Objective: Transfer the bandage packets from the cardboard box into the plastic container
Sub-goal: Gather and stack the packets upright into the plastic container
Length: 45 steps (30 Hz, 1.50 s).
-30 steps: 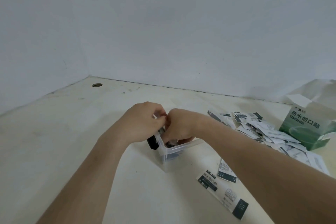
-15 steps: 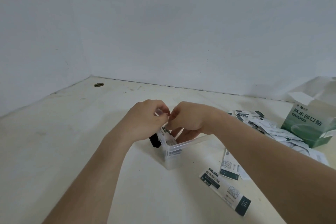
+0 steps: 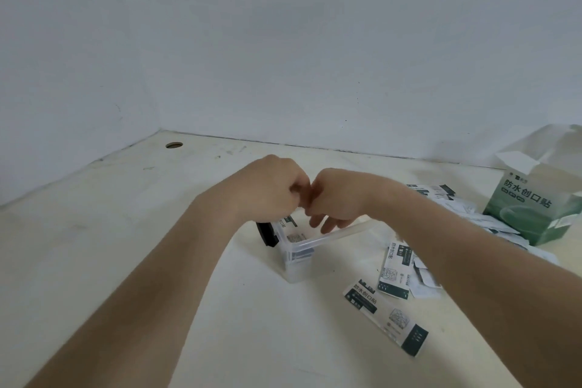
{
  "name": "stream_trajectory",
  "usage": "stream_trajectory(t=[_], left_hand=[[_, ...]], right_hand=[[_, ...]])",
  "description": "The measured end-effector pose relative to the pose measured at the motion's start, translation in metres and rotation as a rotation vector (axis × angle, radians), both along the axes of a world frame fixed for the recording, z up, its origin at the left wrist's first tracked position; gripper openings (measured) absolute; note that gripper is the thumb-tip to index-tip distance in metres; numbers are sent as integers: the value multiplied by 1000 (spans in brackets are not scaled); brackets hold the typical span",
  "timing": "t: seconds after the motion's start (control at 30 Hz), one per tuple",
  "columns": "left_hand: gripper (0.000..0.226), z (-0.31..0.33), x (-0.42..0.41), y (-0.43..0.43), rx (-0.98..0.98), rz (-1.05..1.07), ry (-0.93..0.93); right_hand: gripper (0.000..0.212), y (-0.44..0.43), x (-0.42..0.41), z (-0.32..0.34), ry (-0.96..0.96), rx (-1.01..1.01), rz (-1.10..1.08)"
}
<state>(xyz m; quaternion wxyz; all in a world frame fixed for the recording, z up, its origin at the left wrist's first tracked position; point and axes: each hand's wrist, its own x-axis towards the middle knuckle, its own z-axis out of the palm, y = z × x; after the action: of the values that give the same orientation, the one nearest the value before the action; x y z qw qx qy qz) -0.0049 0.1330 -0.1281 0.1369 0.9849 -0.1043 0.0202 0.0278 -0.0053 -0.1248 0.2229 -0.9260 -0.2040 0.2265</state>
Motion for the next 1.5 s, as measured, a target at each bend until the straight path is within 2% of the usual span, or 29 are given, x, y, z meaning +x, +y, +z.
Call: stream_trajectory(t=[0.17, 0.3, 0.37, 0.6, 0.73, 0.83, 0.97, 1.03, 1.1, 1.2, 1.3, 1.4, 1.5], left_hand=[[47, 2, 11, -21, 385, -107, 154], [36, 0, 11, -29, 516, -142, 267], [38, 1, 10, -31, 538, -160, 269], [49, 5, 11, -24, 427, -129, 303], [44, 8, 5, -22, 297, -128, 261], [40, 17, -1, -20, 94, -87, 105], [34, 24, -23, -41, -250, -83, -310], [28, 20, -39, -62, -316, -152, -326], [24, 9, -51, -89, -175, -221, -225], [27, -20, -55, -119, 76, -322, -212], [26, -48, -45, -146, 234, -376, -176], [45, -63, -28, -167, 295, -301, -45], [71, -70, -14, -182, 245, -184, 67]], right_hand=[[32, -11, -9, 7, -58, -182, 114], [30, -17, -17, 7, -37, -122, 92], [32, -18, -18, 7, -20, -119, 107], [33, -21, -15, 6, -29, -92, 148], [34, -29, -8, 1, -130, 119, 57], [27, -47, -11, 10, -248, 347, -63], [24, -88, -22, 19, -354, 554, -186], [23, -114, -30, 16, -367, 590, -237], [20, -142, -36, 6, -357, 536, -286], [16, -165, -35, -16, -375, 208, -225], [57, -185, -35, -32, -346, -138, -131], [81, -198, -33, -44, -277, -186, -69], [73, -204, -33, -51, -306, -99, -109]])
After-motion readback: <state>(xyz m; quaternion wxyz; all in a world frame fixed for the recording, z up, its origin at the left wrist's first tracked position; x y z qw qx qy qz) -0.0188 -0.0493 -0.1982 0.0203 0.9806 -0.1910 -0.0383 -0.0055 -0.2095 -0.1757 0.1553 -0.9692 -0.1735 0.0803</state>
